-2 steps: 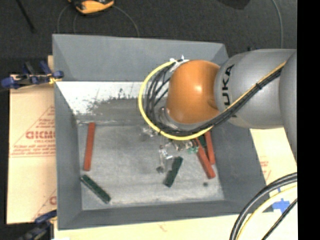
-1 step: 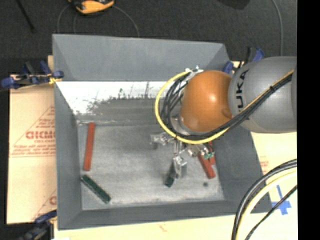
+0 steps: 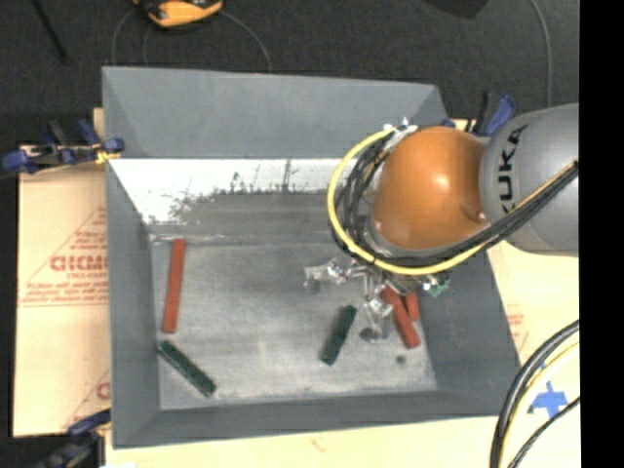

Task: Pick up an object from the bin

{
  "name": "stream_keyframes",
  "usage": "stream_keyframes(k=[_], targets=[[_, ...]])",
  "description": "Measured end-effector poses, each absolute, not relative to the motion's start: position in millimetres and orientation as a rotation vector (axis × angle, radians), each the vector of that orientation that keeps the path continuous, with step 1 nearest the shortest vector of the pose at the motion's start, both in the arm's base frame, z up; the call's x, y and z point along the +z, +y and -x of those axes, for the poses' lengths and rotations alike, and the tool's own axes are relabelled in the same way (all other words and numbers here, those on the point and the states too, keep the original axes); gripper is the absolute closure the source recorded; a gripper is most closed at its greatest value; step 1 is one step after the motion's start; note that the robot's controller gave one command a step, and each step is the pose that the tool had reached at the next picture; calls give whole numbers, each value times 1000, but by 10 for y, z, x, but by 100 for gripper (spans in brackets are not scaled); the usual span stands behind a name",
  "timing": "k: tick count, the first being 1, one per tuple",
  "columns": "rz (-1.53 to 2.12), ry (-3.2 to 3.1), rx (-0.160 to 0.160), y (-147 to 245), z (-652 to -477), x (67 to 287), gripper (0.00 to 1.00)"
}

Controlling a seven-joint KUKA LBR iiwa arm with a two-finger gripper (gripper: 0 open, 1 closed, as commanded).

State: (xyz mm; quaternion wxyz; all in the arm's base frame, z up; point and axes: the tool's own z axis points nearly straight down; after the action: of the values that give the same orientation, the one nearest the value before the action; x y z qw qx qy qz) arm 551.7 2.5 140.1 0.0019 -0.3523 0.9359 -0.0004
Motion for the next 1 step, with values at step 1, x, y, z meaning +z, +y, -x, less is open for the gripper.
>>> stream_keyframes(k=[1], targets=[[996, 2971, -1, 22, -5499, 773, 0]])
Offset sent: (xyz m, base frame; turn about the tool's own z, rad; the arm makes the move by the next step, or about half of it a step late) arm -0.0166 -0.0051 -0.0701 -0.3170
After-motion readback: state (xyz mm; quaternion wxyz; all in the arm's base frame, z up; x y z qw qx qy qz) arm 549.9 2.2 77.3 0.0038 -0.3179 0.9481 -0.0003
